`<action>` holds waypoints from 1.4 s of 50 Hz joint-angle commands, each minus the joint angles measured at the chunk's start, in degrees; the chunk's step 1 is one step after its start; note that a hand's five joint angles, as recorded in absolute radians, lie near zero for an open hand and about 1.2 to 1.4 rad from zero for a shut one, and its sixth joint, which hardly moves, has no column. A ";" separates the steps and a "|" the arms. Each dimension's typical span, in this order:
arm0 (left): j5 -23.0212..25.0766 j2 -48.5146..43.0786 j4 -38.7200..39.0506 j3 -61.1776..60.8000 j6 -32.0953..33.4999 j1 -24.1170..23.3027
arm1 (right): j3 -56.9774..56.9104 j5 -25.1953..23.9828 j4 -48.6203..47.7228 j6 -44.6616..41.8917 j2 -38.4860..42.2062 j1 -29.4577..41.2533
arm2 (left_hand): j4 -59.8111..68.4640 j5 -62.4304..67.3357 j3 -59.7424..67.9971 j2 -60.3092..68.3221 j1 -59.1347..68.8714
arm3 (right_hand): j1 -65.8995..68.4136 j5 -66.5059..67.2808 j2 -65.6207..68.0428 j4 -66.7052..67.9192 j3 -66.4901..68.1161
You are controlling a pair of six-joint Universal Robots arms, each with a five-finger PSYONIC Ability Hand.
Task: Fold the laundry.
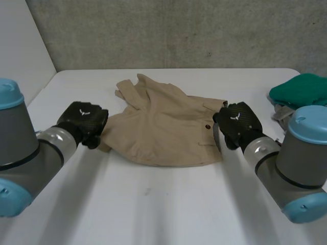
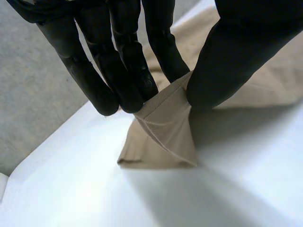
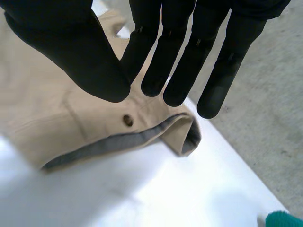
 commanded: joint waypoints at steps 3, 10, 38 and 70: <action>-0.44 9.79 -14.14 -1.33 7.64 -2.02 | -2.40 -0.34 18.24 -7.78 -8.08 -1.03 | 11.36 14.35 11.68 11.27 13.12 | 14.40 11.35 12.46 11.31 11.91; -0.09 10.50 -10.38 1.21 6.94 -2.28 | -0.82 -0.51 15.71 -0.60 -6.59 0.55 | 11.36 14.35 11.68 11.27 13.12 | -35.56 -38.61 -37.50 -38.66 -38.06; -10.11 -15.61 -8.08 29.35 4.13 -2.46 | -10.66 5.81 2.17 14.09 16.35 7.84 | 11.36 14.35 11.68 11.27 13.12 | -14.91 -17.96 -16.85 -18.01 -17.41; 2.11 -4.18 -5.98 3.42 -0.09 4.13 | -11.10 4.32 6.21 13.83 6.60 5.21 | -58.09 -55.10 -57.78 -58.18 -56.33 | 14.40 11.35 12.46 11.31 11.91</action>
